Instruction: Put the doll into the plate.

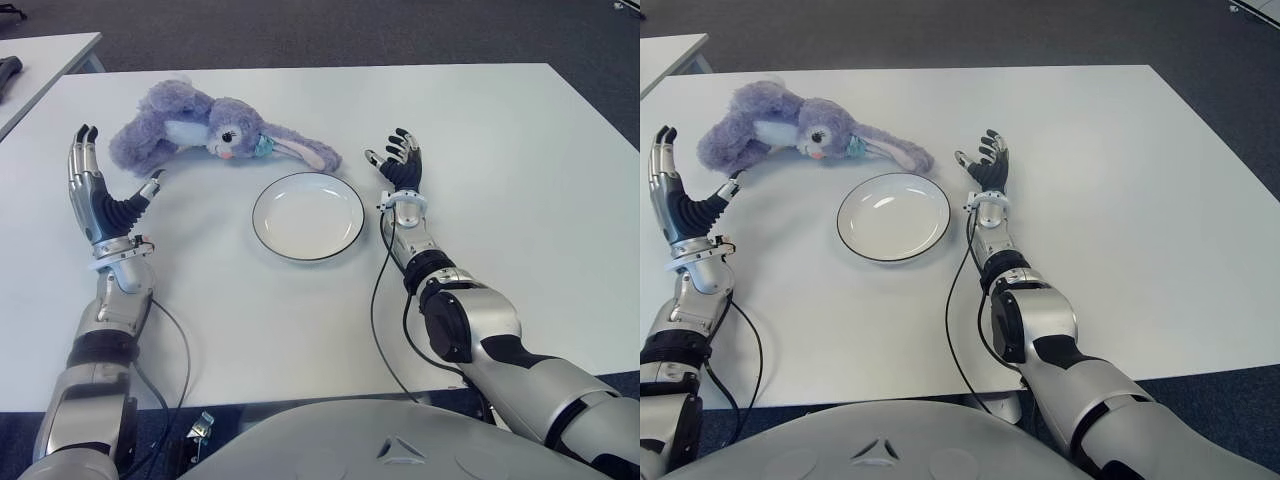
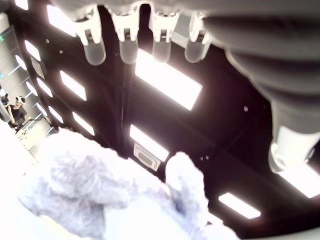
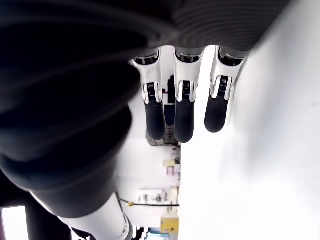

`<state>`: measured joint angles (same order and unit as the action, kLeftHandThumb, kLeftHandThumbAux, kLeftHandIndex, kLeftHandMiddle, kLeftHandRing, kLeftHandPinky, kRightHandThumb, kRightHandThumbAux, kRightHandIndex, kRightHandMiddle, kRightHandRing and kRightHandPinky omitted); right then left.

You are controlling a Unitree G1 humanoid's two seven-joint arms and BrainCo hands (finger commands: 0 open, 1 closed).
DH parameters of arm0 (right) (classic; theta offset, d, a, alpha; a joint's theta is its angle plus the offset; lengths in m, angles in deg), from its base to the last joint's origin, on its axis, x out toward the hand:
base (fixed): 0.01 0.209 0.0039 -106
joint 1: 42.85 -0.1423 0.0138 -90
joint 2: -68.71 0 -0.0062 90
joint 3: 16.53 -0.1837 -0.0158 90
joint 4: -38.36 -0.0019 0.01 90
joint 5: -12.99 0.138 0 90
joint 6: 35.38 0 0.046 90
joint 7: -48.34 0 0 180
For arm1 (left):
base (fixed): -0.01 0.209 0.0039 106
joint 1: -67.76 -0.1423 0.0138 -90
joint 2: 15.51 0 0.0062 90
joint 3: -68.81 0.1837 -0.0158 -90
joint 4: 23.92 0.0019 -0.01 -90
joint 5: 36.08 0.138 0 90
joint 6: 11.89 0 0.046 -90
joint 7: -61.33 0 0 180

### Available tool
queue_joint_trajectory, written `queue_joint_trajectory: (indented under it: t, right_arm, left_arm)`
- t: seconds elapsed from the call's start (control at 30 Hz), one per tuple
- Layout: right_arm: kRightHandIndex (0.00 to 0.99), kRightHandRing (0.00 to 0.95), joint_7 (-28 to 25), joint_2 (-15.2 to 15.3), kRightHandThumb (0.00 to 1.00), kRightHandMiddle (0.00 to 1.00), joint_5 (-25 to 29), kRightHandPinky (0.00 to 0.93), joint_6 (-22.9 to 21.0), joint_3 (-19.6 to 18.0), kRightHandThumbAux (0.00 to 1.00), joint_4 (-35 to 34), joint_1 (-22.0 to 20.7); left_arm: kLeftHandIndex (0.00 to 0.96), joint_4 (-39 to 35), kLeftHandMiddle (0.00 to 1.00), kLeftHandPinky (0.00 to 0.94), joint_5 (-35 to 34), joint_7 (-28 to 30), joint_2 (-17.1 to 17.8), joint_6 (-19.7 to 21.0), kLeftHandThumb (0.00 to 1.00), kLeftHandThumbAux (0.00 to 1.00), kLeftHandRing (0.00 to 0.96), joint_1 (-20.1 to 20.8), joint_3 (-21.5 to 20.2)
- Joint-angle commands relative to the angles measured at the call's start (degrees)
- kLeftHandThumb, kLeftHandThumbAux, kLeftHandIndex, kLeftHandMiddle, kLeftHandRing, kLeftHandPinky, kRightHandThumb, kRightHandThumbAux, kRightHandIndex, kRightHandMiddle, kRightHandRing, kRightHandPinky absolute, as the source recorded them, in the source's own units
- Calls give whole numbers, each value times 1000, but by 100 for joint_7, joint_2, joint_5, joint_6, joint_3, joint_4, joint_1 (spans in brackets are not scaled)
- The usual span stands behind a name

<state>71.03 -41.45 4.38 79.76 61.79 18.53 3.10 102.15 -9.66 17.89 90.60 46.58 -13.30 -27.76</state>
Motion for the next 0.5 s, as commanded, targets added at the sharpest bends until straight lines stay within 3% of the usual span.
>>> queue_joint_trajectory:
  t: [0.03, 0.27, 0.5]
  right_arm:
    - [142, 220, -40, -409, 192, 219, 155, 234, -852, -101, 912, 801, 1177]
    - [133, 209, -67, -401, 185, 208, 165, 215, -872, -112, 907, 804, 1172]
    - [129, 202, -63, -397, 172, 206, 161, 210, -887, -109, 912, 804, 1163]
  left_arm:
    - [0, 309, 21, 0, 311, -20, -136, 228, 80, 523, 0, -276, 280]
    - [0, -114, 13, 9, 525, 140, 56, 529, 90, 514, 2, -377, 372]
    - [0, -1112, 10, 28, 600, 474, 264, 953, 63, 510, 7, -643, 215]
